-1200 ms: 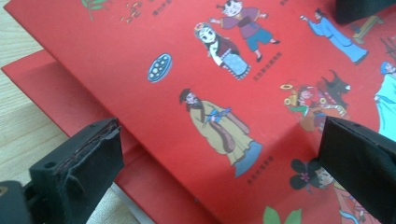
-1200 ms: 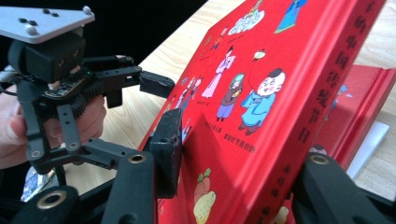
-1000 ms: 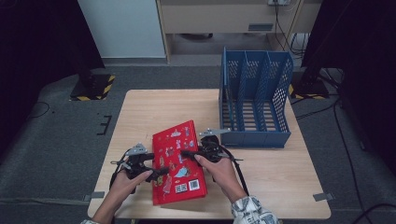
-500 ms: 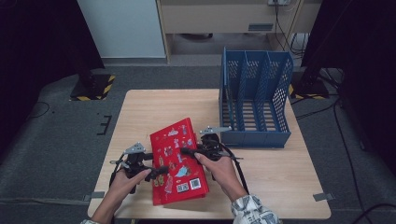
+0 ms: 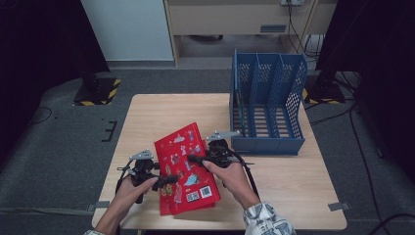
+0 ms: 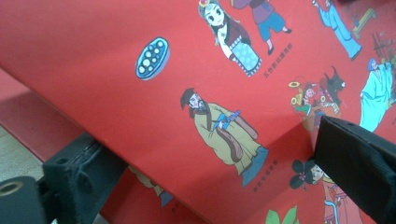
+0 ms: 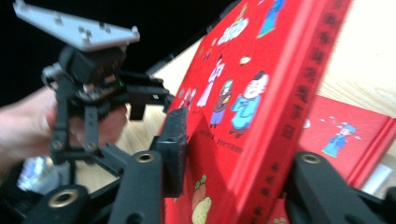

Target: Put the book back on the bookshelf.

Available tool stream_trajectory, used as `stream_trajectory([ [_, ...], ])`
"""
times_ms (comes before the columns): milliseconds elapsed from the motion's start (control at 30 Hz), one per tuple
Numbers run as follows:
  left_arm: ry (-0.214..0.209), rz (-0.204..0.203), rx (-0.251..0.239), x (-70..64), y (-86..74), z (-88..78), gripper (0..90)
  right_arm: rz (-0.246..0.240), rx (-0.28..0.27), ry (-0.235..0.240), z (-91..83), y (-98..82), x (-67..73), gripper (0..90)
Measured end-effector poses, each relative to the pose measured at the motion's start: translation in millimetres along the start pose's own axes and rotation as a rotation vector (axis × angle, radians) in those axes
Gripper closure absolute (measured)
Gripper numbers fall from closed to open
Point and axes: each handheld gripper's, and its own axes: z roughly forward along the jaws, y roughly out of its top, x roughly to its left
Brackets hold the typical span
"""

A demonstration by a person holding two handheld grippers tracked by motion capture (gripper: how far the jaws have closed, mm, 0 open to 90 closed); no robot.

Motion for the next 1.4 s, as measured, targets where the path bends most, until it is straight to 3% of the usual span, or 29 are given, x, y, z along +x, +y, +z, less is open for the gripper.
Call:
stream_trajectory([
  [133, 0.011, 0.015, 0.0, -2.8, 2.0, 0.5, 4.2, -0.037, 0.068, -0.016, 5.5, 2.8, 1.3, 50.9],
  [633, 0.033, 0.003, -0.014, -2.7, 5.6, 0.5, 9.2, -0.079, 0.141, -0.069, 10.1, -0.8, -2.2, 35.5],
  [933, 0.039, 0.009, -0.015, -4.3, 7.9, -1.2, 12.3, -0.071, 0.141, -0.06, 7.7, -3.8, -4.5, 35.9],
  [1267, 0.072, 0.035, -0.108, -8.4, 19.5, -16.7, 27.7, -0.064, 0.089, -0.061, -1.6, 0.4, -3.7, 36.7],
  [1400, 0.085, 0.048, -0.11, -10.4, 25.8, -20.4, 29.9, -0.062, 0.08, -0.057, -3.8, 4.2, -4.1, 37.1],
])
